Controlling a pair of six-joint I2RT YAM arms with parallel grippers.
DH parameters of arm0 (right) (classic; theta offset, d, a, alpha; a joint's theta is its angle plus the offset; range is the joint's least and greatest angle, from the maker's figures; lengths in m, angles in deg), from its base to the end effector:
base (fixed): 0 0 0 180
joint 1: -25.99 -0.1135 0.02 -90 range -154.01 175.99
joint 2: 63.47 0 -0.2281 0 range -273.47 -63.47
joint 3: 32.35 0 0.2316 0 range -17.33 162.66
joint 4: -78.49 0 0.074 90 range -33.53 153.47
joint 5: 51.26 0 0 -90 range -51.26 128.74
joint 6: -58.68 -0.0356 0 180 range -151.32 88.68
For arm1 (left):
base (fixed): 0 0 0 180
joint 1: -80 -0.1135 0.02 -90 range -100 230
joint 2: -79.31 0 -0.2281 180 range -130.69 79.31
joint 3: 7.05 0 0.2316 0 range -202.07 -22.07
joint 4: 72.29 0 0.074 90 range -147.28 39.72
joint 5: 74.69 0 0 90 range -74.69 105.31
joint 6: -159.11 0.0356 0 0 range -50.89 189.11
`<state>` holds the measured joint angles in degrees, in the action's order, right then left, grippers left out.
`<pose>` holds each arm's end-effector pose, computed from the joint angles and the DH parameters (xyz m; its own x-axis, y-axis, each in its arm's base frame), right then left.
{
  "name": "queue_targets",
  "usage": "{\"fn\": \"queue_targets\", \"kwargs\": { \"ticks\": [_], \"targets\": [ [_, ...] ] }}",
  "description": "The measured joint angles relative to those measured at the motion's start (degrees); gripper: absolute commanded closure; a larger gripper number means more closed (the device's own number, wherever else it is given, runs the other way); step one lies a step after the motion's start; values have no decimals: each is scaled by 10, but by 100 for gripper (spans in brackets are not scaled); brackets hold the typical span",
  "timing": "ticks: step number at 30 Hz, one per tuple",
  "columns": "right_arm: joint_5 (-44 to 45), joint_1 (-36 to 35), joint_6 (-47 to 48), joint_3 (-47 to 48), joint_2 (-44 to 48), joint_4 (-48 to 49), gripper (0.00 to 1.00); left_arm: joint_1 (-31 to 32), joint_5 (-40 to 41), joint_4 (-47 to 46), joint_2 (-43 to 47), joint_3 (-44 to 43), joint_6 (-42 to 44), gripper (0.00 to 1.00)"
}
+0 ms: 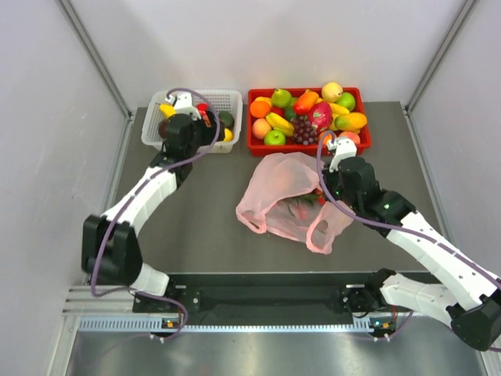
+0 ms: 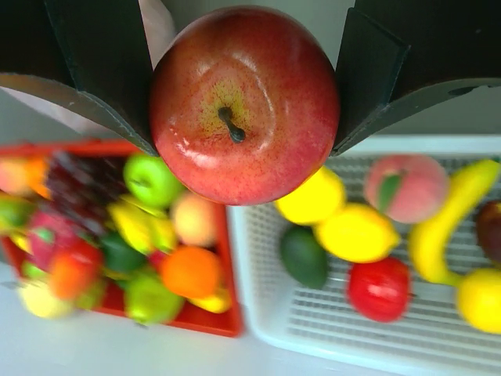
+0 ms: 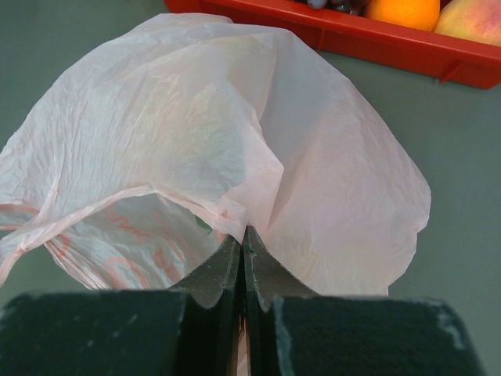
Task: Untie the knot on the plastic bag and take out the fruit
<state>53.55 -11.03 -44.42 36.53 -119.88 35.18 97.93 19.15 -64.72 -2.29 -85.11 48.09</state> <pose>0.1756 0.1210 0.2979 -0.4909 -0.0957 -0.8660 -0.3035 0.9505 0.0670 0.3102 -0.0979 0.3037 -0.2589 -0.2924 -0.9206 0.1626 0.9263 -0.3399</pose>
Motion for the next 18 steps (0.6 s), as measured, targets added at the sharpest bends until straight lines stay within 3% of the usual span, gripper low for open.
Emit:
{"fn": "queue_targets", "kwargs": {
  "ticks": [7, 9, 12, 13, 15, 16, 18],
  "targets": [
    [-10, 0, 0, 0, 10, 0, 100, -94, 20, -9, -187, -134, -8, 100],
    [-15, 0, -1, 0, 11, 1, 100, -110, 32, -13, -222, -152, -12, 93],
    [-22, 0, -1, 0, 11, 1, 100, -130, 40, -15, -280, -181, -18, 76],
    [-23, 0, 0, 0, 11, 1, 100, -135, 40, -16, -296, -190, -21, 62],
    [-26, 0, 0, 0, 11, 1, 100, -144, 42, -15, -326, -208, -25, 42],
    [-26, 0, 0, 0, 11, 1, 100, -148, 43, -15, -339, -216, -27, 42],
    [-27, 0, 0, 0, 11, 0, 100, -156, 45, -16, -362, -233, -29, 10]
  ]
}}
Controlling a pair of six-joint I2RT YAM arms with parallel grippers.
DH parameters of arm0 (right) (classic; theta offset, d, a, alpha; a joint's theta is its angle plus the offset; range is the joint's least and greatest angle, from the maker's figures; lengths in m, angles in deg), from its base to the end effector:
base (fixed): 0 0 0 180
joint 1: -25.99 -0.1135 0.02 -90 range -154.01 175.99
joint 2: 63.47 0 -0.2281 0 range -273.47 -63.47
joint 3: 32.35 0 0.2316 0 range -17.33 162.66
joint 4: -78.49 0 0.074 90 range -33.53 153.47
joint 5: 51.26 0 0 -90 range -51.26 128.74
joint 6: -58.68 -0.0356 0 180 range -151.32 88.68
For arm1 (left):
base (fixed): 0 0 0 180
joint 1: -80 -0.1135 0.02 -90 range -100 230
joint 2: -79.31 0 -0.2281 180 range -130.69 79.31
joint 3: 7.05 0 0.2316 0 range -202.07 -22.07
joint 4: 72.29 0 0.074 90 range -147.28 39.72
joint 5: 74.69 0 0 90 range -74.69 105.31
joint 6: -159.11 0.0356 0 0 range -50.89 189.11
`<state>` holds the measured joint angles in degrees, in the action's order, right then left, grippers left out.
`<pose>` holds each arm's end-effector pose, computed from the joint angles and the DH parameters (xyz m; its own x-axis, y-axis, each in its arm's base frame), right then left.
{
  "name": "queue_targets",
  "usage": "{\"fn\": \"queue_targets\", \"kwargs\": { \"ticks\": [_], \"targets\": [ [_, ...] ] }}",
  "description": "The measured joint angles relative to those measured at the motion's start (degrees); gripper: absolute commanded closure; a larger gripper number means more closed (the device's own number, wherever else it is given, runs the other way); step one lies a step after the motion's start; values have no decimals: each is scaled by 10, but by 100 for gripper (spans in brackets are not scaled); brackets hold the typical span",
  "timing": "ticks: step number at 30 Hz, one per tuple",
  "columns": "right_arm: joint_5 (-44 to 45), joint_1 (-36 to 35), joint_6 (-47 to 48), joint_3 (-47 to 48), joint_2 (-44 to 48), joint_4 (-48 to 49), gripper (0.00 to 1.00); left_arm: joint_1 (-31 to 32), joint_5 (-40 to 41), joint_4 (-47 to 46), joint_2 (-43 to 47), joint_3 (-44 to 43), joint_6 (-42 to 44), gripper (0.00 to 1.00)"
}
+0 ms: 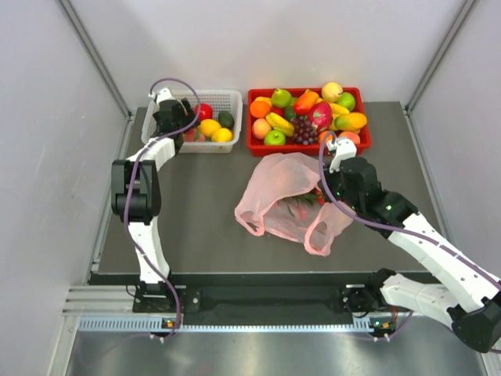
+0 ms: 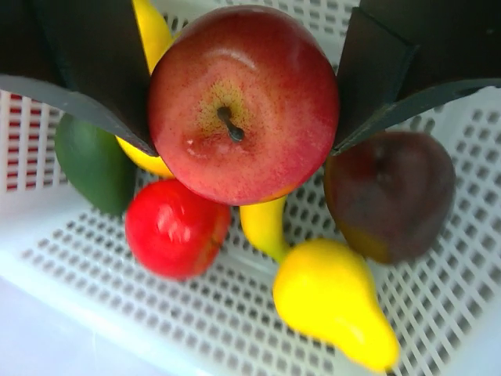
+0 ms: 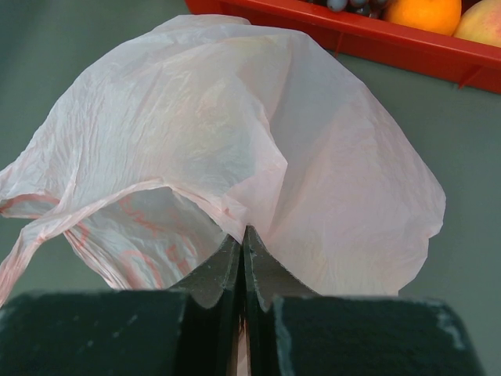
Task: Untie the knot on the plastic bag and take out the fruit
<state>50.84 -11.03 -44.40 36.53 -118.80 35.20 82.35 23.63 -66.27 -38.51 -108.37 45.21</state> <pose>0.1721 0.1204 0.3014 -0.4861 -0.0894 -0.8693 -0.3423 0.9348 0.0952 0.4492 -0.0133 0.2076 -0.3122 -0.3884 -0.8670 -0.2401 0.9152 -0.3236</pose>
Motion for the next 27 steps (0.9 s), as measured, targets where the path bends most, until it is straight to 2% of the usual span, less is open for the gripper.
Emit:
{"fn": "queue_targets", "kwargs": {
  "ticks": [1, 8, 14, 21, 24, 27],
  "targets": [
    [0, 0, 0, 0, 0, 0, 100, -4, 2, -2, -9, -13, 1, 1],
    [0, 0, 7, 0, -2, 0, 100, -18, 14, -14, -16, -35, 3, 1],
    [0, 0, 11, 0, -7, 2, 100, -18, -25, -30, 61, 44, -9, 1],
    [-11, 0, 15, 0, -14, 24, 100, 22, -105, -75, 293, 237, -50, 23],
    [-19, 0, 15, 0, -21, 26, 100, 85, -132, -86, 398, 318, -65, 31],
    [-28, 0, 15, 3, -25, 25, 100, 188, -152, -85, 498, 391, -68, 40]
  ]
}}
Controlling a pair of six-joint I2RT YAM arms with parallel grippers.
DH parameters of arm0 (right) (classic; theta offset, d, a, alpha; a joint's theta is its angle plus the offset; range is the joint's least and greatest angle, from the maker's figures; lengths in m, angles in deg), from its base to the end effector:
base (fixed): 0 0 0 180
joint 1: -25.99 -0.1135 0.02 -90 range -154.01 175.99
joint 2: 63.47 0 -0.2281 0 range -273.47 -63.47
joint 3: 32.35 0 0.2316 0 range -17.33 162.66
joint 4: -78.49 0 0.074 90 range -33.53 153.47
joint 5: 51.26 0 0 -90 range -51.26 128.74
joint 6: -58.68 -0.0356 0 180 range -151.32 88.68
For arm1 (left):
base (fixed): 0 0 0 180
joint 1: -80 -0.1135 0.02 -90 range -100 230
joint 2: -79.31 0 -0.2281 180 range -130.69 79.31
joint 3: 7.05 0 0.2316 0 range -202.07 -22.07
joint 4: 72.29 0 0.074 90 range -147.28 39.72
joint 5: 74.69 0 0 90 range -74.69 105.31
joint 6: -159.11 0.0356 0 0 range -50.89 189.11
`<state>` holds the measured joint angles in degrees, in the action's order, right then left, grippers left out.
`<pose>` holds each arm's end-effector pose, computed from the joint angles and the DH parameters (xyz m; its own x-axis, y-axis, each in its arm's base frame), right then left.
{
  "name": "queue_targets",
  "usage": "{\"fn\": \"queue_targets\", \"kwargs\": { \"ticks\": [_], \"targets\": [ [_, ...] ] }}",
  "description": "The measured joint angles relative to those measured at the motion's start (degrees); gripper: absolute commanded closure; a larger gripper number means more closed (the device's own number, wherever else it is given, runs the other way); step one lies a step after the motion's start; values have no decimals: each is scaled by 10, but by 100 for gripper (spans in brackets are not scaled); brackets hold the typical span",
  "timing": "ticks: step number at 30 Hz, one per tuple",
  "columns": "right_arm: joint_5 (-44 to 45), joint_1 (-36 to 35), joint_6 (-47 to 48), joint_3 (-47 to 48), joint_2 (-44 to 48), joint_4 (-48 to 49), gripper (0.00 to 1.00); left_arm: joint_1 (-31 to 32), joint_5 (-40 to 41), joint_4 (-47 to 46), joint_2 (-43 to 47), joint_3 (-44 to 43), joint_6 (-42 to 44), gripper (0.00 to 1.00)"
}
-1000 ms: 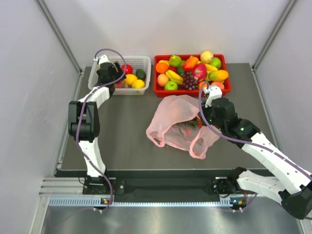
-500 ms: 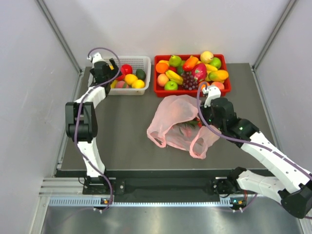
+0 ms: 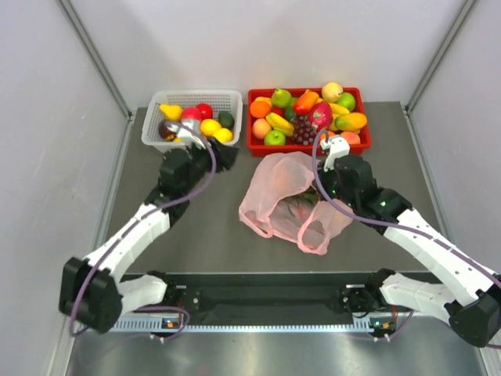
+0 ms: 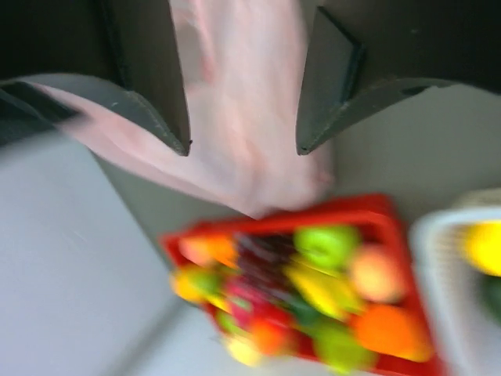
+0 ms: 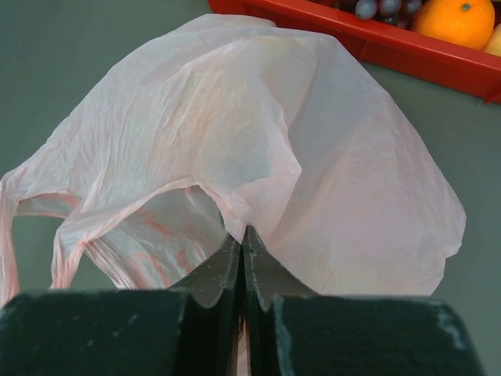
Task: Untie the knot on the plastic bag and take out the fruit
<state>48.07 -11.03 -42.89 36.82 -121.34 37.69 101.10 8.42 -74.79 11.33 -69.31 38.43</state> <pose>0.1797 0.1283 0.2983 -0.4817 -0.1154 -0.8687 -0.3928 0.9145 0.0964 0.2542 -0.1027 0.2957 -0.2844 -0.4332 -0.8552 0.3767 0.7698 -0.5152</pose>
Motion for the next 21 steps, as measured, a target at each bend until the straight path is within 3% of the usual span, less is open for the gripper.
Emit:
{"fn": "queue_targets", "kwargs": {
  "ticks": [1, 3, 6, 11, 14, 17, 21],
  "targets": [
    [-3, 0, 0, 2, -2, -2, 100, 40, -8, 0, 29, 18, -1, 46],
    [-8, 0, 0, 11, -6, -5, 100, 124, -12, 0, 81, 53, -7, 67],
    [-16, 0, 0, 25, -7, -7, 100, 237, -11, 8, 137, 91, -16, 80],
    [-24, 0, 0, 45, -7, -11, 100, 374, 62, 8, 155, 127, -47, 89],
    [-30, 0, 0, 49, -5, -17, 100, 469, 157, -20, 118, 143, -79, 92],
    [-33, 0, 0, 49, -5, -23, 100, 518, 235, -70, 49, 143, -108, 89],
    [-34, 0, 0, 52, -5, -37, 100, 533, 327, -105, -44, 143, -176, 87]
  ]
}}
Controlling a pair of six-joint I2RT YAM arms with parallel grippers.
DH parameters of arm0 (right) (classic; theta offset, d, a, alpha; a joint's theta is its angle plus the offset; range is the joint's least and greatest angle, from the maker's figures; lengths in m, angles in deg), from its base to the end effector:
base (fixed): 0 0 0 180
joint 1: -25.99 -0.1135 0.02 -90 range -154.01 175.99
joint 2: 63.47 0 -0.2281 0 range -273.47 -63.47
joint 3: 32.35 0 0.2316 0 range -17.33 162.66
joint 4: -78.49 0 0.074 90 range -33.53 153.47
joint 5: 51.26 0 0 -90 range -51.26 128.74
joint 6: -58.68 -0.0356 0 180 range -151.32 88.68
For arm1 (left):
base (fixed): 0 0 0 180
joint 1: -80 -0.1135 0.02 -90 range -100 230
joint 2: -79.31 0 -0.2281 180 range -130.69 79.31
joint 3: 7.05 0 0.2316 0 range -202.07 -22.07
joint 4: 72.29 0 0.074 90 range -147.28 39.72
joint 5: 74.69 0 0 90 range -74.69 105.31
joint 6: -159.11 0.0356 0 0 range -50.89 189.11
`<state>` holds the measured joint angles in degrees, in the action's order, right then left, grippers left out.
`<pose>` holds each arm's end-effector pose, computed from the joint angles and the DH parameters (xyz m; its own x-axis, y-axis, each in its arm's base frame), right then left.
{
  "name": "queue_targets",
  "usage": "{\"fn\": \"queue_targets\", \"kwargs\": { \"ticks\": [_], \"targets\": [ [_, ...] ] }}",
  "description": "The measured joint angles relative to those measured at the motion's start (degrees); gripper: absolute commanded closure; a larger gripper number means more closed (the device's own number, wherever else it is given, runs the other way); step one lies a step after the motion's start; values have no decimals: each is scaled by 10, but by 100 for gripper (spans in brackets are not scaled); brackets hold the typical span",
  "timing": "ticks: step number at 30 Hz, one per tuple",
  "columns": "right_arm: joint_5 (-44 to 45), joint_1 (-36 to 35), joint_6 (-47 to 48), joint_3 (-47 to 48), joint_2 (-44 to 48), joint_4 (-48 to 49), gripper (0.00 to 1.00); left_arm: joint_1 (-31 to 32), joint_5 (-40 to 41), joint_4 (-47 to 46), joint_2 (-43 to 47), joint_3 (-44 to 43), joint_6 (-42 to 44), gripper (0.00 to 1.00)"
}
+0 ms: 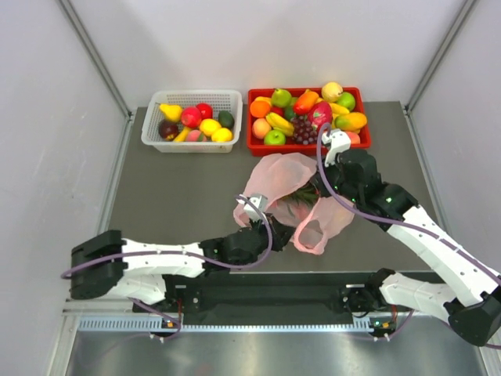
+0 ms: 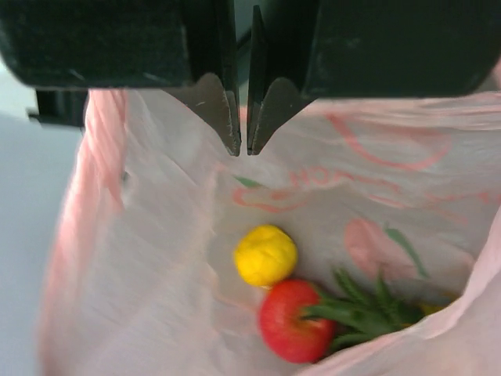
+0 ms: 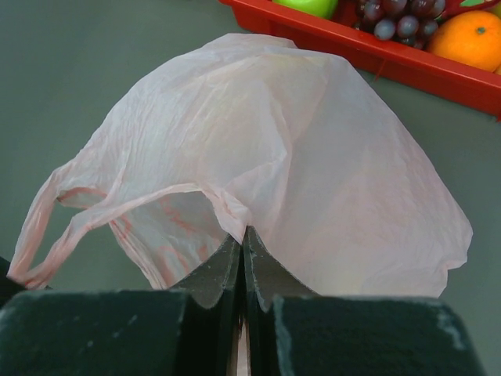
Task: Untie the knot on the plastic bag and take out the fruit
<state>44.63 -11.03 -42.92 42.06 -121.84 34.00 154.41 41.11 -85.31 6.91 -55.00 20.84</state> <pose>0.1772 0.1290 0.3196 -0.4785 -0.1104 -0.8711 -0.4396 0.8889 0.1289 0.0864 -0.2519 0.2140 -0.5971 -0.3602 -0.7168 0.4612 0.5770 -0.6741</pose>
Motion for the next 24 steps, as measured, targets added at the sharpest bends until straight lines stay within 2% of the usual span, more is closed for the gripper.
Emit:
{"fn": "queue_targets", "kwargs": {
  "ticks": [4, 8, 9, 11, 12, 13, 14, 24],
  "targets": [
    [0, 0, 0, 7, 0, -8, 100, -1, 86, -39, -68, 0, -70, 82],
    [0, 0, 0, 7, 0, -12, 100, -1, 149, -68, -120, -21, -118, 63],
    [0, 0, 0, 7, 0, -15, 100, -1, 160, -76, -135, -32, -128, 49],
    [0, 0, 0, 7, -1, -15, 100, -4, 174, -88, -163, -53, -156, 34],
    [0, 0, 0, 7, -1, -15, 100, -8, 177, -92, -177, -63, -173, 15],
    [0, 0, 0, 7, -1, -15, 100, -13, 178, -96, -190, -71, -188, 5],
    [0, 0, 0, 7, -1, -15, 100, -20, 178, -98, -203, -77, -207, 2],
    [0, 0, 6, 7, -2, -19, 100, -80, 142, -94, -293, -121, -336, 2]
  ]
}}
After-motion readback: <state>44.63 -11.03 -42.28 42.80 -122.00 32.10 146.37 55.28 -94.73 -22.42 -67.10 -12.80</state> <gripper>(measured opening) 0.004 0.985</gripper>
